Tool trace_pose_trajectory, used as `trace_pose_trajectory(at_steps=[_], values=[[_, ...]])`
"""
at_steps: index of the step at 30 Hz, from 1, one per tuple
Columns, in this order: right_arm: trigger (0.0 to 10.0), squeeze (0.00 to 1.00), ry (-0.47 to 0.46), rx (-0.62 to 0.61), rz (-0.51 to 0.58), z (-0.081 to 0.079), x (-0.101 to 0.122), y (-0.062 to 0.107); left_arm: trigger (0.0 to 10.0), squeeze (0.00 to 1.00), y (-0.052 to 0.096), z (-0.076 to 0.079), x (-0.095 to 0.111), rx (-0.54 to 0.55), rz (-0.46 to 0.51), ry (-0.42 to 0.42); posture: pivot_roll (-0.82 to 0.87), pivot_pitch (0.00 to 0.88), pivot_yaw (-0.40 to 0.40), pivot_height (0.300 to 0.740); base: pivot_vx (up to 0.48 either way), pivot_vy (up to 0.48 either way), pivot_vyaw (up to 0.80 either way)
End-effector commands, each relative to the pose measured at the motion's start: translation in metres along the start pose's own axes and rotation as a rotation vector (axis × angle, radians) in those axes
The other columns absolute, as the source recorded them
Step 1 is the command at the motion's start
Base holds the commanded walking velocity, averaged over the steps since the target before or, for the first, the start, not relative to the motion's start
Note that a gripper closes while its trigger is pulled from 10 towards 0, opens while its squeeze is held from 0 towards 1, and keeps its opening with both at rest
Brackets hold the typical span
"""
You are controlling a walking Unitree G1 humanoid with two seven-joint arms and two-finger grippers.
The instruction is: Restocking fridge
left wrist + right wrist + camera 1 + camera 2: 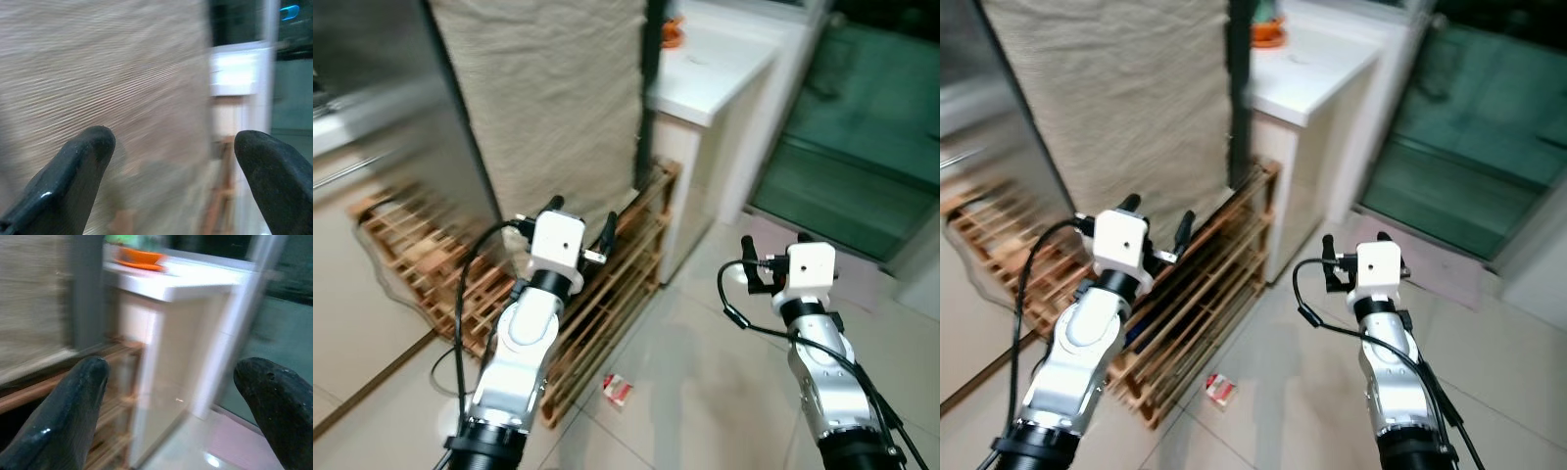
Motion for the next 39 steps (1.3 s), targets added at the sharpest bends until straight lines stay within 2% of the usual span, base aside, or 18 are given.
trace_pose_trajectory(at_steps=[1, 5, 6, 10, 11, 13, 21, 26, 30, 33, 39], values=[[10.0, 0.00, 0.023, -0.015, -0.006, 0.009, -0.003, 0.004, 10.0, 0.00, 0.004, 0.010, 0.008, -0.042, 0.018, 0.026, -0.02, 0.000, -0.043, 0.732, 0.000, 0.000, 0.00], [10.0, 0.00, 0.029, -0.014, -0.010, 0.011, -0.005, 0.006, 10.0, 0.00, 0.021, 0.008, 0.019, -0.113, 0.020, 0.040, -0.01, 0.000, -0.049, 0.732, 0.000, 0.000, 0.00], [10.0, 0.00, 0.031, -0.014, -0.012, 0.012, -0.006, 0.006, 10.0, 0.00, 0.024, 0.003, 0.023, -0.115, 0.023, 0.040, 0.00, 0.000, -0.050, 0.732, 0.000, 0.000, 0.00], [10.0, 0.00, 0.037, -0.010, -0.019, 0.013, -0.008, 0.006, 10.0, 0.00, 0.027, -0.008, 0.031, -0.104, 0.032, 0.034, 0.01, 0.000, -0.057, 0.732, 0.000, 0.000, 0.00], [10.0, 0.00, 0.038, -0.009, -0.022, 0.014, -0.009, 0.004, 10.0, 0.00, 0.023, -0.018, 0.030, -0.069, 0.025, 0.019, 0.01, 0.000, -0.059, 0.732, 0.000, 0.000, 0.00], [10.0, 0.00, 0.039, -0.008, -0.022, 0.013, -0.009, 0.003, 10.0, 0.00, 0.017, -0.025, 0.029, -0.037, 0.022, 0.013, 0.01, 0.000, -0.061, 0.732, 0.000, 0.000, 0.00], [10.0, 0.00, 0.033, 0.015, 0.013, 0.009, 0.002, 0.000, 10.0, 0.00, -0.005, -0.038, 0.020, 0.024, -0.027, 0.050, -0.01, 0.000, -0.063, 0.732, 0.000, 0.000, 0.00], [10.0, 0.00, 0.040, 0.008, -0.010, 0.013, -0.006, 0.005, 10.0, 0.00, -0.005, -0.054, 0.020, 0.097, -0.038, 0.072, -0.02, 0.000, -0.061, 0.732, 0.000, 0.000, 0.00], [10.0, 0.00, 0.042, 0.010, -0.014, 0.013, -0.008, 0.007, 10.0, 0.00, -0.003, -0.062, 0.025, 0.132, -0.013, 0.058, -0.02, 0.000, -0.060, 0.732, 0.000, 0.000, 0.00], [10.0, 0.00, 0.043, 0.015, -0.020, 0.011, -0.009, 0.007, 10.0, 0.00, 0.007, -0.061, 0.024, 0.125, -0.013, 0.062, -0.01, 0.000, -0.061, 0.732, 0.000, 0.000, 0.00], [10.0, 0.00, 0.044, 0.028, -0.027, 0.008, -0.012, 0.006, 10.0, 0.00, 0.026, -0.054, 0.005, 0.106, -0.077, 0.063, 0.00, 0.000, -0.070, 0.732, 0.000, 0.000, 0.00]])
Point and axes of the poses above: a point about 5 cm out from each wrist's last joint towards the gripper, its own y axis pointing back from the gripper into the wrist, its own x axis along the axis of the wrist's last joint, z = x × y, the point moved 6 cm from there along -y, pointing out of the wrist towards the gripper, and after that the axes turned 9 degrees about y, right-handed, at the moved point
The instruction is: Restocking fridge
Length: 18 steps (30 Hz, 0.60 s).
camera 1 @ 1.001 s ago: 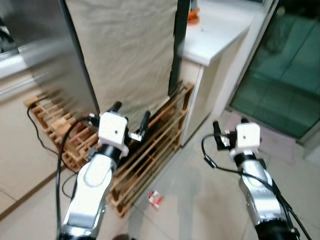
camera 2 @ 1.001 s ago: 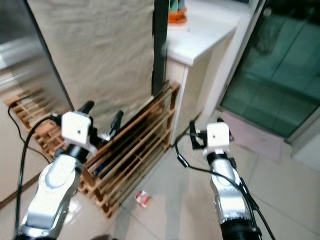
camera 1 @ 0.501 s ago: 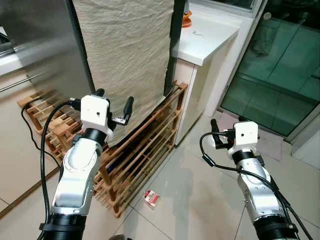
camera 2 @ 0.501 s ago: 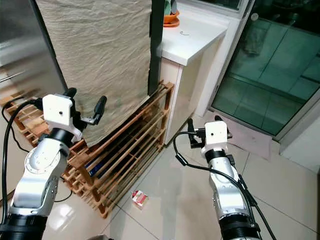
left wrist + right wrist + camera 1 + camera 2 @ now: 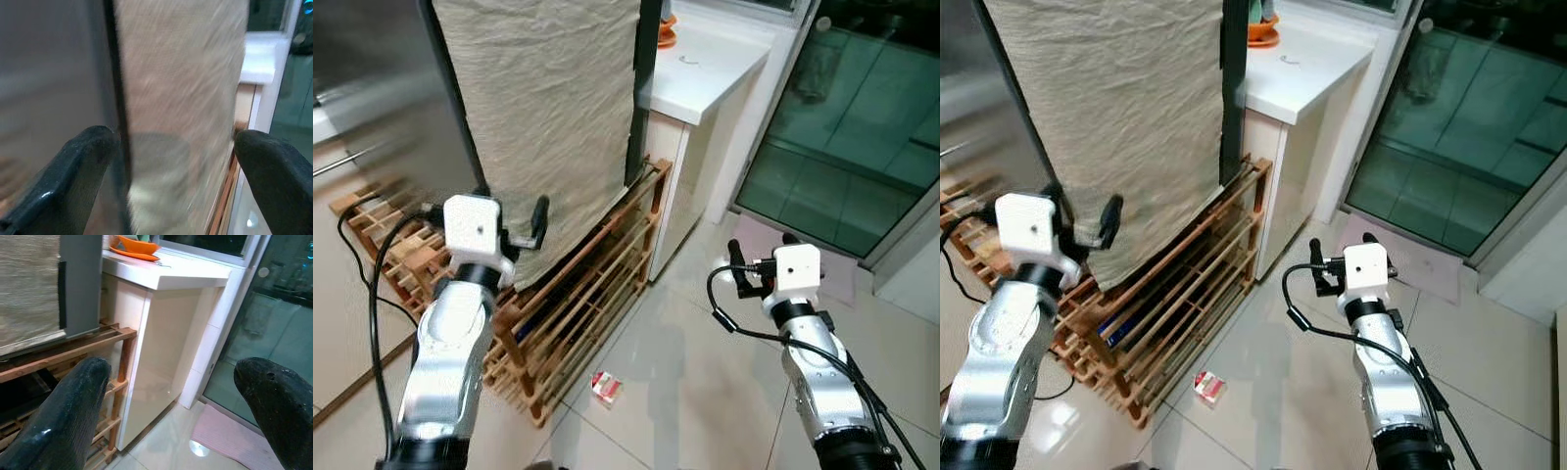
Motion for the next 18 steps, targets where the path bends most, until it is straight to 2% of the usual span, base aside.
trace_pose_trajectory(at_steps=[1, 11, 14, 16, 18], values=[[10.0, 0.00, 0.007, 0.011, 0.008, 0.000, 0.002, -0.002, 10.0, 0.00, 0.001, 0.006, 0.002, -0.018, 0.006, -0.001, 0.01, 0.000, -0.072, 0.732, 0.000, 0.000, 0.00], [10.0, 0.00, 0.004, 0.013, 0.021, -0.002, 0.006, -0.004, 10.0, 0.00, -0.016, 0.015, 0.008, -0.066, 0.025, 0.017, -0.01, 0.000, -0.059, 0.732, 0.000, 0.000, 0.00], [10.0, 0.00, 0.002, 0.015, 0.023, -0.003, 0.006, -0.002, 10.0, 0.00, -0.023, 0.019, 0.007, -0.093, 0.015, 0.016, -0.01, 0.000, -0.058, 0.732, 0.000, 0.000, 0.00], [10.0, 0.00, 0.002, 0.021, 0.020, -0.004, 0.005, 0.000, 10.0, 0.00, -0.033, 0.018, 0.013, -0.090, 0.030, 0.010, -0.02, 0.000, -0.056, 0.732, 0.000, 0.000, 0.00], [10.0, 0.00, 0.002, 0.022, 0.018, -0.004, 0.004, 0.001, 10.0, 0.00, -0.037, 0.018, 0.016, -0.087, 0.036, 0.008, -0.03, 0.000, -0.052, 0.732, 0.000, 0.000, 0.00]])
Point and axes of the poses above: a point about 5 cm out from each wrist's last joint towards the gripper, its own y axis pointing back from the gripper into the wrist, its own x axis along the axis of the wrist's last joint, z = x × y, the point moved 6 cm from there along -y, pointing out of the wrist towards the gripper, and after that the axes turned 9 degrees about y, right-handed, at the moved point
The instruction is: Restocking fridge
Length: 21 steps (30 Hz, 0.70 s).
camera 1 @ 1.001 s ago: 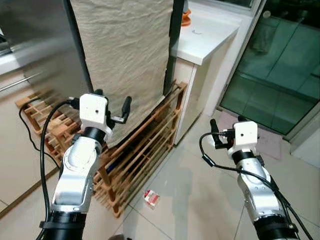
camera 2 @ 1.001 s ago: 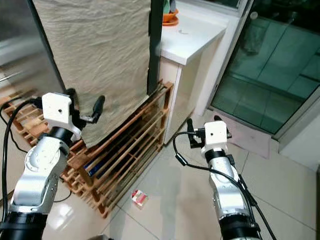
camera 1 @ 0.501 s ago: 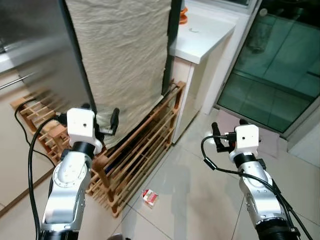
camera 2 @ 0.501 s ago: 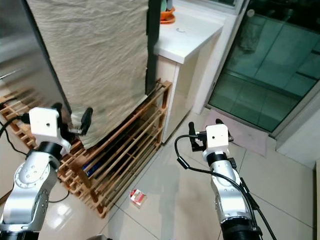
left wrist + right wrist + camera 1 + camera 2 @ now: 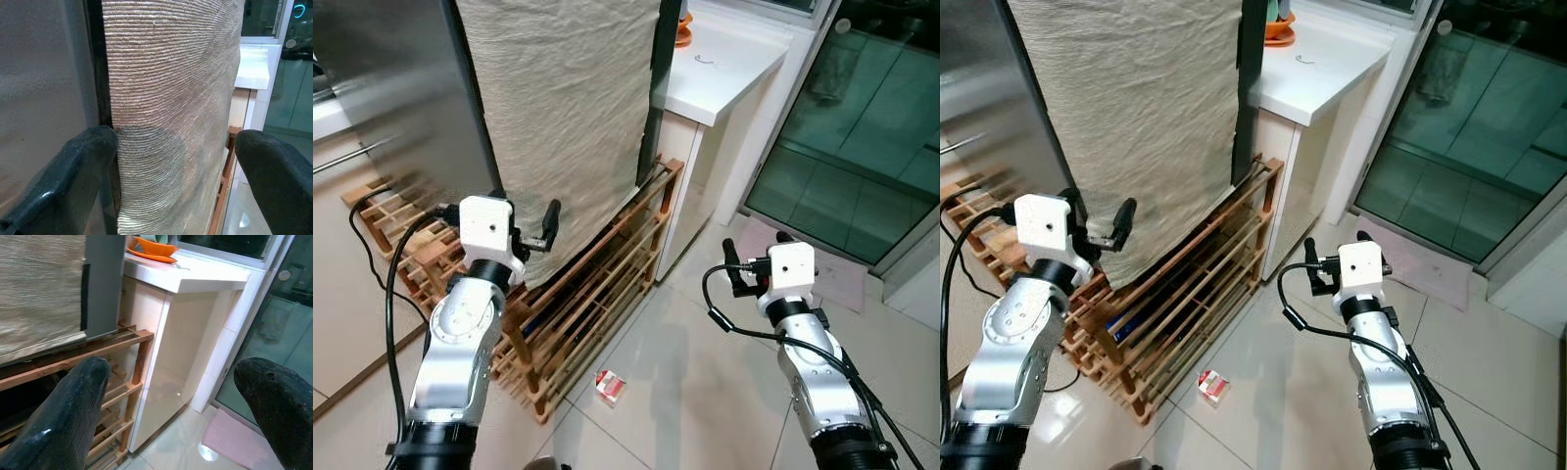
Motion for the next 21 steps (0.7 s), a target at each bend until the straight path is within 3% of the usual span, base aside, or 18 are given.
trace_pose_trajectory(at_steps=[1, 9, 13, 14, 16, 18, 21], values=[[10.0, 0.00, 0.007, -0.005, 0.010, 0.004, 0.001, 0.002, 10.0, 0.00, -0.009, 0.003, 0.010, -0.017, 0.028, -0.010, -0.03, 0.000, -0.052, 0.732, 0.000, 0.000, 0.00], [10.0, 0.00, 0.009, -0.011, 0.004, 0.006, 0.000, 0.002, 10.0, 0.00, -0.016, 0.003, 0.012, -0.010, 0.034, 0.012, -0.04, 0.000, -0.050, 0.732, 0.000, 0.000, 0.00], [10.0, 0.00, 0.008, -0.006, -0.001, 0.006, -0.001, 0.002, 10.0, 0.00, -0.018, 0.005, 0.004, -0.014, -0.005, 0.098, -0.04, 0.000, -0.054, 0.732, 0.000, 0.000, 0.00], [10.0, 0.00, 0.002, -0.002, -0.007, 0.005, -0.002, 0.002, 10.0, 0.00, -0.019, 0.014, -0.009, -0.039, -0.071, 0.154, -0.04, 0.000, -0.055, 0.732, 0.000, 0.000, 0.00], [10.0, 0.00, 0.001, 0.004, -0.006, 0.003, -0.002, 0.002, 10.0, 0.00, -0.019, 0.021, -0.016, -0.065, -0.105, 0.172, -0.04, 0.000, -0.054, 0.732, 0.000, 0.000, 0.00], [10.0, 0.00, 0.000, 0.007, -0.003, 0.002, -0.001, 0.001, 10.0, 0.00, -0.021, 0.037, -0.015, -0.121, -0.110, 0.175, -0.04, 0.000, -0.055, 0.732, 0.000, 0.000, 0.00], [10.0, 0.00, 0.001, 0.009, -0.002, 0.002, 0.000, 0.001, 10.0, 0.00, -0.022, 0.047, -0.013, -0.157, -0.112, 0.181, -0.04, 0.000, -0.054, 0.732, 0.000, 0.000, 0.00]])
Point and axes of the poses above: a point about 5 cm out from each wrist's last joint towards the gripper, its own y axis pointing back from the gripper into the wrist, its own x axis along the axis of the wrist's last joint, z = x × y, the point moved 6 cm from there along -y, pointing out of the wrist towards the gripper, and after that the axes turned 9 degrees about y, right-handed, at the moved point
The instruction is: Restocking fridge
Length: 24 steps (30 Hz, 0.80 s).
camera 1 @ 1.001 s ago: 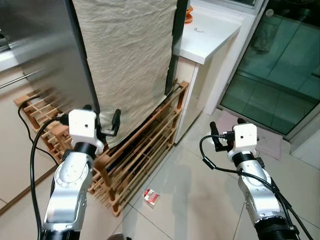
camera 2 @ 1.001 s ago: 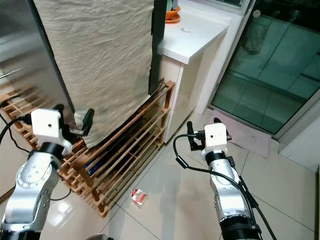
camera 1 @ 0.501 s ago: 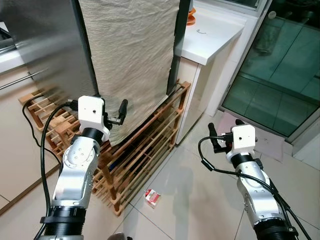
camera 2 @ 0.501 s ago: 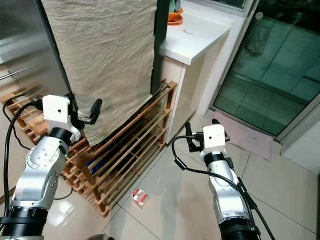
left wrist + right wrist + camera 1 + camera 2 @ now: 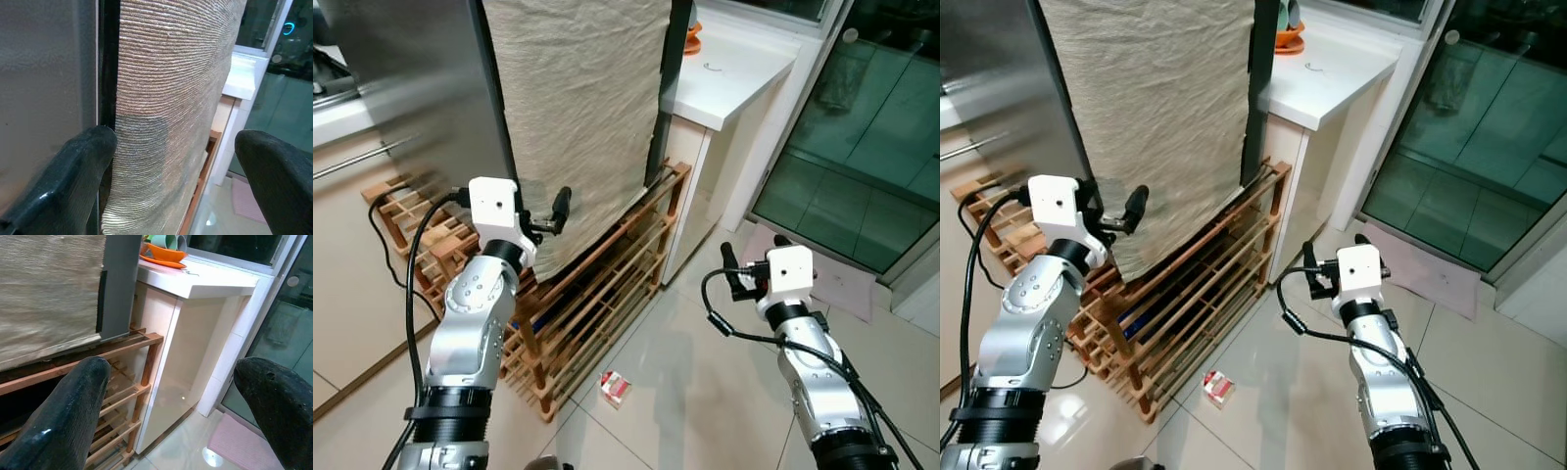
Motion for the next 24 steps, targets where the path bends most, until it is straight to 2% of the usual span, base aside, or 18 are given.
trace_pose_trajectory(at_steps=[1, 5, 9, 12, 15, 17, 19, 21, 24], values=[[10.0, 0.00, 0.001, -0.002, 0.003, 0.003, 0.001, 0.000, 10.0, 0.00, -0.005, 0.030, -0.014, -0.116, -0.069, 0.008, -0.04, 0.000, -0.056, 0.732, 0.000, 0.000, 0.00], [10.0, 0.00, 0.003, 0.001, 0.004, 0.003, 0.001, 0.000, 10.0, 0.00, -0.006, 0.039, -0.017, -0.163, -0.092, -0.048, -0.04, 0.000, -0.056, 0.732, 0.000, 0.000, 0.00], [10.0, 0.00, 0.007, 0.002, 0.006, 0.004, 0.002, 0.000, 10.0, 0.00, -0.013, 0.030, -0.017, -0.100, -0.107, -0.088, -0.05, 0.000, -0.055, 0.732, 0.000, 0.000, 0.00], [10.0, 0.00, 0.009, 0.002, 0.007, 0.004, 0.003, 0.000, 10.0, 0.00, -0.013, 0.042, -0.012, -0.161, -0.089, -0.068, -0.05, 0.000, -0.056, 0.732, 0.000, 0.000, 0.00], [10.0, 0.00, 0.009, 0.004, 0.008, 0.004, 0.003, 0.000, 10.0, 0.00, -0.006, 0.068, -0.007, -0.307, -0.072, -0.037, -0.05, 0.000, -0.056, 0.732, 0.000, 0.000, 0.00], [10.0, 0.00, 0.010, 0.005, 0.008, 0.004, 0.003, 0.000, 10.0, 0.00, -0.003, 0.072, -0.007, -0.337, -0.070, -0.057, -0.05, 0.000, -0.055, 0.732, 0.000, 0.000, 0.00], [10.0, 0.00, 0.010, 0.005, 0.008, 0.004, 0.003, 0.000, 10.0, 0.00, -0.003, 0.069, -0.006, -0.325, -0.065, -0.081, -0.05, 0.000, -0.055, 0.732, 0.000, 0.000, 0.00], [10.0, 0.00, 0.012, 0.005, 0.008, 0.004, 0.003, 0.000, 10.0, 0.00, -0.007, 0.042, -0.004, -0.182, -0.027, -0.187, -0.05, 0.000, -0.056, 0.732, 0.000, 0.000, 0.00], [10.0, 0.00, 0.013, 0.004, 0.009, 0.004, 0.003, 0.000, 10.0, 0.00, -0.006, 0.030, -0.006, -0.118, -0.018, -0.224, -0.05, 0.000, -0.059, 0.732, 0.000, 0.000, 0.00]])
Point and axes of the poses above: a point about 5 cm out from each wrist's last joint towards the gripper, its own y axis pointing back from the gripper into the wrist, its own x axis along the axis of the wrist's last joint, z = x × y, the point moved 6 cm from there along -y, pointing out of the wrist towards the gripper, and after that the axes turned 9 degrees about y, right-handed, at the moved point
